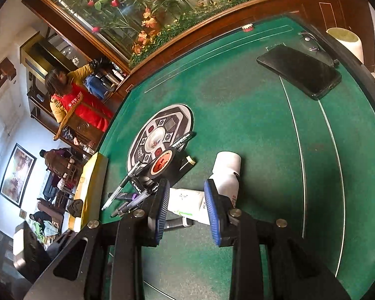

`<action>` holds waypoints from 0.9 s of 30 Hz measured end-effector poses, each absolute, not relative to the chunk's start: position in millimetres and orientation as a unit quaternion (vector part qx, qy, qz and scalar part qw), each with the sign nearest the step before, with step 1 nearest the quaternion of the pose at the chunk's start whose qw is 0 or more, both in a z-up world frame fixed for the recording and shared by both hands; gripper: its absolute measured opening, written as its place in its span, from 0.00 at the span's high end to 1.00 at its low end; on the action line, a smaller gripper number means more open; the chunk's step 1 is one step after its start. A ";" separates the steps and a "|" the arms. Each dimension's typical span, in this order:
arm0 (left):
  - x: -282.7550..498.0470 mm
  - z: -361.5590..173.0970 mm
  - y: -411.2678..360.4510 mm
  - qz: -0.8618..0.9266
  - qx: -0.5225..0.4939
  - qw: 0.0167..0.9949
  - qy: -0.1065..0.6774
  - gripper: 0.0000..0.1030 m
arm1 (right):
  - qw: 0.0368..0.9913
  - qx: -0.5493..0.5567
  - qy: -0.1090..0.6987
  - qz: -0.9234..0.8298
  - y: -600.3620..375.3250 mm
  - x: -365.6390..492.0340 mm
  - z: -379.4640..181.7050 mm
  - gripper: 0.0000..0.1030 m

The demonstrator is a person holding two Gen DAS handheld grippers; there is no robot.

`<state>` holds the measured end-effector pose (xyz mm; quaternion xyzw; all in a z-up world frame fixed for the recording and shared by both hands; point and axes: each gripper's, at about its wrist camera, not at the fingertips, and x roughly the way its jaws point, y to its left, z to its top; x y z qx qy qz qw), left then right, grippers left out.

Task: Organize rigid objects
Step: 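Grasp the tall white spray bottle upright with the right gripper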

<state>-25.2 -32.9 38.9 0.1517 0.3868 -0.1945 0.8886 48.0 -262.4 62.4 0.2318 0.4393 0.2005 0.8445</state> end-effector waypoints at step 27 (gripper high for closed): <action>0.1 18.9 -71.2 -0.214 0.167 0.855 0.442 0.73 | 0.845 0.188 0.483 0.129 -254.8 66.8 33.4 0.68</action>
